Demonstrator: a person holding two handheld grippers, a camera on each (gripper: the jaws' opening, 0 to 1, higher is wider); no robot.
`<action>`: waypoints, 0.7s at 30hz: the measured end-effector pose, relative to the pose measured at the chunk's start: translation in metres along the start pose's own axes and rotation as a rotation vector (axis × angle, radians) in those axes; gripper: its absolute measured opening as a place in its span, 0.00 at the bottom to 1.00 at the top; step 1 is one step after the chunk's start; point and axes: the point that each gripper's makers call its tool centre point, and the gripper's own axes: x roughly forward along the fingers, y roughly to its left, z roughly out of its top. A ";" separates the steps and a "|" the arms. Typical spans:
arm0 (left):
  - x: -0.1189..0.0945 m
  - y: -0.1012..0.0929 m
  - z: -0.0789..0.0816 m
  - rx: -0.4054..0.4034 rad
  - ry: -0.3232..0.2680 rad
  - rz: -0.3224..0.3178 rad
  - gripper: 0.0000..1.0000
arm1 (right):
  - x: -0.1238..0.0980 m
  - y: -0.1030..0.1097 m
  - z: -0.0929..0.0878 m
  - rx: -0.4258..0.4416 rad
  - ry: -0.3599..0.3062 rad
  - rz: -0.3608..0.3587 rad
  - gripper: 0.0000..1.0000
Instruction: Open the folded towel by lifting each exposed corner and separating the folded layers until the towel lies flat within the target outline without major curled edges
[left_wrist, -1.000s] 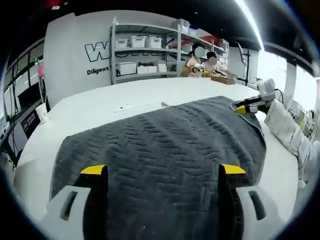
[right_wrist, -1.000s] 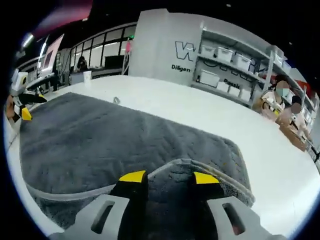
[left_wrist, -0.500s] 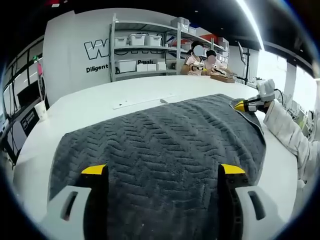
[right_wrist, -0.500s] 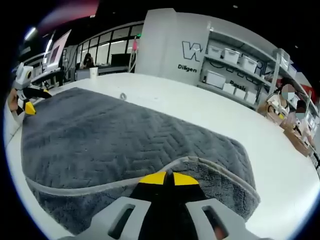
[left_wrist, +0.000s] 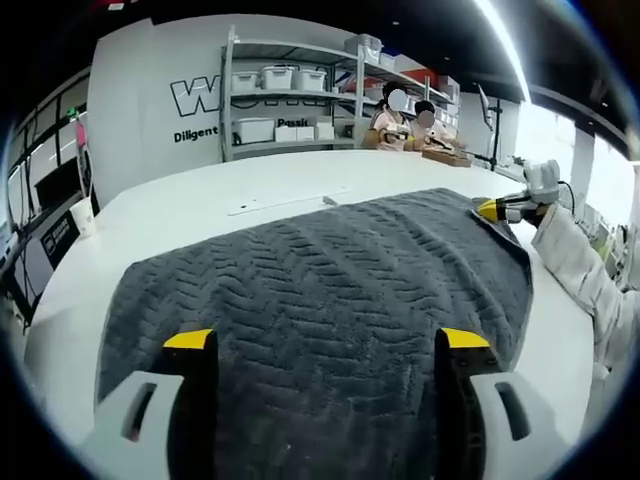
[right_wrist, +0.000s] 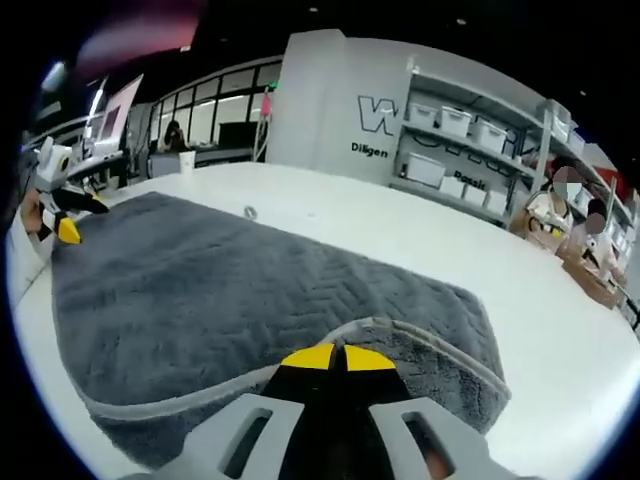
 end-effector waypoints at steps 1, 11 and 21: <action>0.000 0.001 0.000 -0.002 0.000 0.001 0.88 | -0.003 -0.001 0.001 0.007 -0.010 -0.007 0.00; 0.000 -0.002 0.000 0.008 0.004 -0.004 0.90 | -0.041 -0.019 -0.012 0.079 -0.075 -0.084 0.00; 0.000 -0.002 -0.004 0.025 0.024 0.006 0.90 | -0.065 -0.025 -0.027 0.207 -0.130 -0.097 0.00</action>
